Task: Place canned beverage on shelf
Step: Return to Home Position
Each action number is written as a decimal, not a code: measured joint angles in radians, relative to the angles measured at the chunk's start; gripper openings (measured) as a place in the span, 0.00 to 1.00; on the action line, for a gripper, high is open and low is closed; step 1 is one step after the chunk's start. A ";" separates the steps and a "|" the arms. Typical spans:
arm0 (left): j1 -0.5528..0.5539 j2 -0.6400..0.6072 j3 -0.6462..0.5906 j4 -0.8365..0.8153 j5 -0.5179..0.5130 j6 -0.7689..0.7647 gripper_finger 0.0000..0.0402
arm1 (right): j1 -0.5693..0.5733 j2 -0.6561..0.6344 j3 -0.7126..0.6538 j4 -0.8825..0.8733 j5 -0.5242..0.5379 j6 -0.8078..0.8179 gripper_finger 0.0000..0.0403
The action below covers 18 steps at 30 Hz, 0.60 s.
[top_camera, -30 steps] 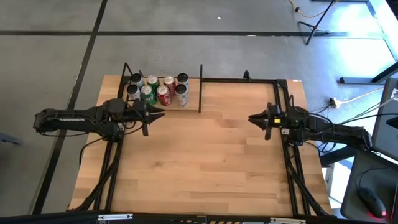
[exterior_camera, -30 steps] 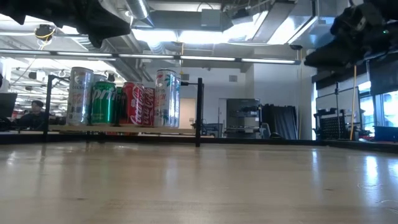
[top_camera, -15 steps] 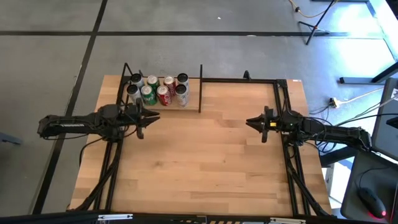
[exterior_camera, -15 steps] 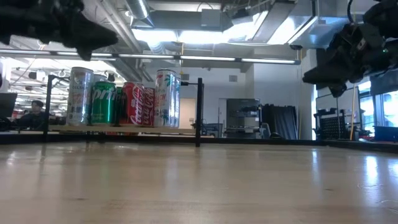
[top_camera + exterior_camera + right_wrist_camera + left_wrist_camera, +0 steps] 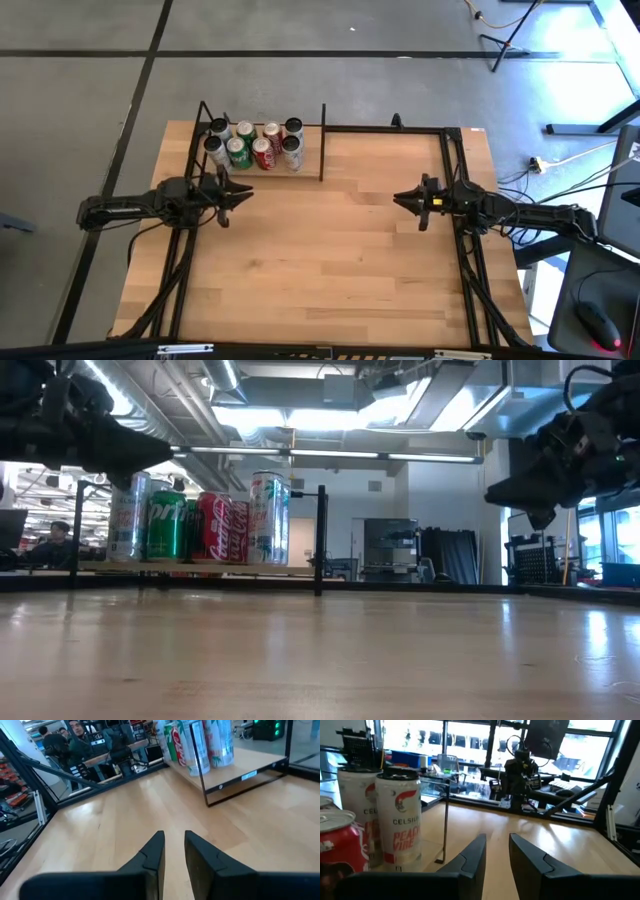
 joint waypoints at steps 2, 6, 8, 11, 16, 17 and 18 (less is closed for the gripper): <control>0.000 -0.001 0.000 0.001 -0.003 0.004 0.19 | 0.000 -0.007 0.000 -0.012 -0.004 0.000 0.16; 0.000 -0.001 0.000 -0.003 0.002 -0.032 0.19 | 0.000 -0.014 0.000 -0.001 -0.015 -0.010 0.16; 0.000 0.003 0.000 -0.003 0.013 -0.054 0.19 | 0.000 -0.013 0.000 -0.006 -0.007 -0.011 0.16; 0.000 0.005 0.000 -0.004 0.005 -0.055 0.19 | -0.001 -0.020 0.000 -0.009 -0.008 -0.011 0.16; 0.000 0.004 0.000 -0.003 0.001 -0.039 0.19 | -0.001 -0.100 0.000 -0.035 -0.009 -0.012 0.16; 0.000 0.004 0.000 -0.003 0.001 -0.037 0.19 | -0.001 -0.125 0.000 -0.050 -0.026 -0.015 0.16; 0.000 0.004 0.000 -0.003 0.001 -0.037 0.19 | -0.001 -0.152 0.000 -0.069 -0.043 -0.016 0.16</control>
